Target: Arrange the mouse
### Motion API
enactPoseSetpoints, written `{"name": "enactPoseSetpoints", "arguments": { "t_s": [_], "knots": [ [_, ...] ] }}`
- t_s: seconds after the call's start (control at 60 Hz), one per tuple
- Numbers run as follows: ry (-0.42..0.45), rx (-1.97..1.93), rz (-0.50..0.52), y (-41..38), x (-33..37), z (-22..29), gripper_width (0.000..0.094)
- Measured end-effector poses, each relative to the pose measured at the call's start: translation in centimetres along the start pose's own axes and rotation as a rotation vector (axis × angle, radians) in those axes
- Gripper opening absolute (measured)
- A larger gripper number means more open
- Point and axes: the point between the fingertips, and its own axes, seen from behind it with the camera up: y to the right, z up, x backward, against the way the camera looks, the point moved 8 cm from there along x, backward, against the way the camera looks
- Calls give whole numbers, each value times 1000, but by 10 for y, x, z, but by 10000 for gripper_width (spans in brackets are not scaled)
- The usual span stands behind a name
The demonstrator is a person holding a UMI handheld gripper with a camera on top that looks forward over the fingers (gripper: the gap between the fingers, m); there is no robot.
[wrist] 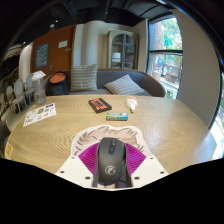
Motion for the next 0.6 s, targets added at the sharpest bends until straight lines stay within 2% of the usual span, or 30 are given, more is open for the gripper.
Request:
{"name": "enactPoseSetpoints", "arguments": {
  "t_s": [0.1, 0.133, 0.283, 0.317, 0.383, 0.433, 0.6],
  "knots": [
    [-51, 22, -4, 4, -13, -12, 383],
    [-36, 47, -13, 5, -13, -11, 391],
    [-69, 86, -5, 5, -14, -14, 525],
    [-73, 73, 23, 4, -10, -14, 617],
    [-52, 31, 74, 3, 6, -13, 867],
    [-28, -10, 104, 9, 22, -15, 844],
    [58, -86, 177, 32, 88, -29, 860]
  ]
}}
